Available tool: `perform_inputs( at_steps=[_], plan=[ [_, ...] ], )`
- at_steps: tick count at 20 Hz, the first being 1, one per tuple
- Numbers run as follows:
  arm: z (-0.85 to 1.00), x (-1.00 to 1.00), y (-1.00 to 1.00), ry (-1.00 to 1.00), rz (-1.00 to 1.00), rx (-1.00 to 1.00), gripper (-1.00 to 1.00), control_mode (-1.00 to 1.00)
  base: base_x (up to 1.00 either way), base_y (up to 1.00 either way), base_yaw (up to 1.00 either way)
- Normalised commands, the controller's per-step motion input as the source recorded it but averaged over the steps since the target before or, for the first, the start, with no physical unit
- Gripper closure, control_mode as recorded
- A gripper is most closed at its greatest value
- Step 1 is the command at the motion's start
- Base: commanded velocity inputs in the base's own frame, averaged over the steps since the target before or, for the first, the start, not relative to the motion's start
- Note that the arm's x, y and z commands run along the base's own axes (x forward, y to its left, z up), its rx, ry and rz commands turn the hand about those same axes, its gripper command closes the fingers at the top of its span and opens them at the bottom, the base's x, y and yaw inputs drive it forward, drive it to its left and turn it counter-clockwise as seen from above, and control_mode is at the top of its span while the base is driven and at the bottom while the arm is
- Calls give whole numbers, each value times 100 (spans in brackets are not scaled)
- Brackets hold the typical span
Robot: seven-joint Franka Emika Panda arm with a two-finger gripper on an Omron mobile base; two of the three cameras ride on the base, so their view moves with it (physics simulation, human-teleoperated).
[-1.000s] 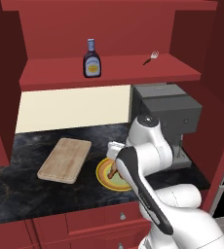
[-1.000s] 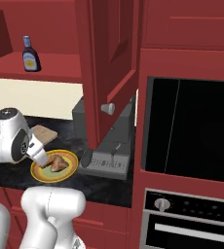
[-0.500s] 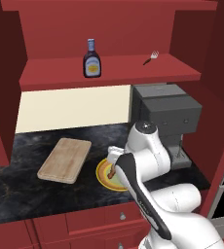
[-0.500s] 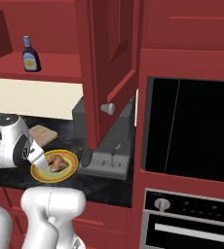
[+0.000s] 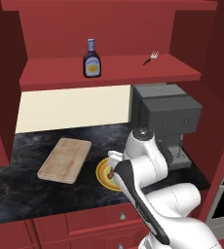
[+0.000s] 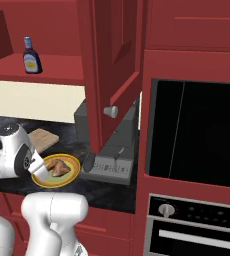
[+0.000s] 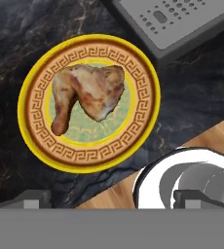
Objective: Pick the chicken drumstick from the plate and place it on the cutting board. Then pick the condiment bottle from the cabinet and place it next to the cutting board.
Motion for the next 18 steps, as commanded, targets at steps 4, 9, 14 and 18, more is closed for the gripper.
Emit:
perform_inputs(
  at_steps=[4, 9, 14, 18],
  plan=[
    [-14, 0, 0, 1, -6, 0, -100, -100, 0, 0, 0],
    [-8, 1, 4, 0, -6, 1, -100, -100, 0, 0, 0],
    [-7, 9, 3, 0, -6, 4, -100, -100, 0, 0, 0],
    [-6, 14, 2, 0, -7, 3, -100, -100, 0, 0, 0]
  ],
)
